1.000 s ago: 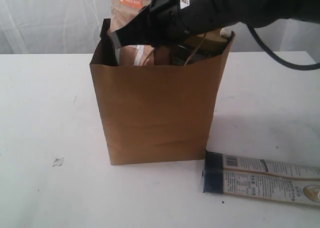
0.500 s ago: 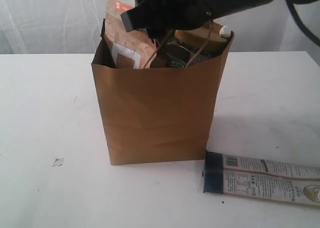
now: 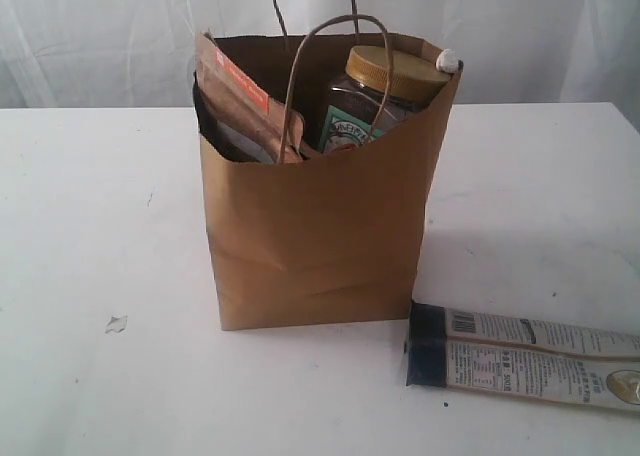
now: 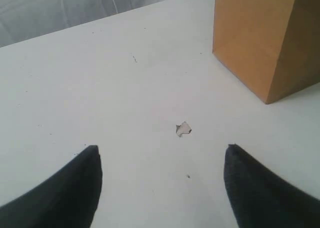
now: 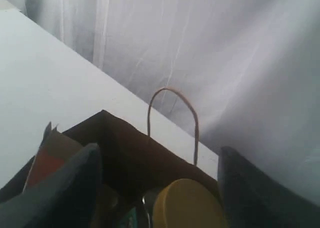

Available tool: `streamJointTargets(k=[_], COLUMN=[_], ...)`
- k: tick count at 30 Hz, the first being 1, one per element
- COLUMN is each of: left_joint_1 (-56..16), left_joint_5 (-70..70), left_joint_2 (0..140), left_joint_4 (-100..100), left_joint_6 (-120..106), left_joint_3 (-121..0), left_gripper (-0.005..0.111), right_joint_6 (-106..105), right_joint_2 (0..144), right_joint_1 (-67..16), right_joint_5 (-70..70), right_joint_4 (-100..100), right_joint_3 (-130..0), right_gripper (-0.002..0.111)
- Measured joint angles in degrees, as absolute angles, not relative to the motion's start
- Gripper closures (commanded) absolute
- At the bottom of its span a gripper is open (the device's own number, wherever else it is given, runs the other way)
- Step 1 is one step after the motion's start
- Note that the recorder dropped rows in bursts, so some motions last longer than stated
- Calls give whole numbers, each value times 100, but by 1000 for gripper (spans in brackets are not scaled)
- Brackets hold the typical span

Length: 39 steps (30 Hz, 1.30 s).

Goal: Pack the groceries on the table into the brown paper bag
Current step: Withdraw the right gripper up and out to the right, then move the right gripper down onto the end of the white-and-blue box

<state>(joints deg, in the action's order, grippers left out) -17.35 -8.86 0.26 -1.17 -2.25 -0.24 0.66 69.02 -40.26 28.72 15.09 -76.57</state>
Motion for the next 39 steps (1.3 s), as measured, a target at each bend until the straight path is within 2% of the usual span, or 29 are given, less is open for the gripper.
streamJointTargets(k=[6, 10, 24, 33, 39], left_joint_1=[-1735, -1735, -1735, -1735, -1735], left_joint_5=[-886, -886, -886, -886, -886], left_joint_2=[26, 26, 26, 26, 26], left_joint_4=[-117, -117, -117, -117, -117], left_joint_6=[-225, -225, -225, -225, -225], left_joint_3=[-24, -24, -24, -24, -24], left_gripper=[36, 36, 36, 36, 36], right_joint_6=[53, 64, -63, -1099, -1719], right_joint_2=[6665, 6581, 5619, 5377, 5573], right_joint_1=[-4006, -4006, -4006, -4006, -4006], right_joint_5=[2923, 3164, 6482, 6979, 6966], right_joint_4=[1719, 1754, 2910, 2403, 2068], right_joint_3=[-7657, -7669, -8355, -7073, -5848], right_gripper=[46, 52, 52, 40, 40])
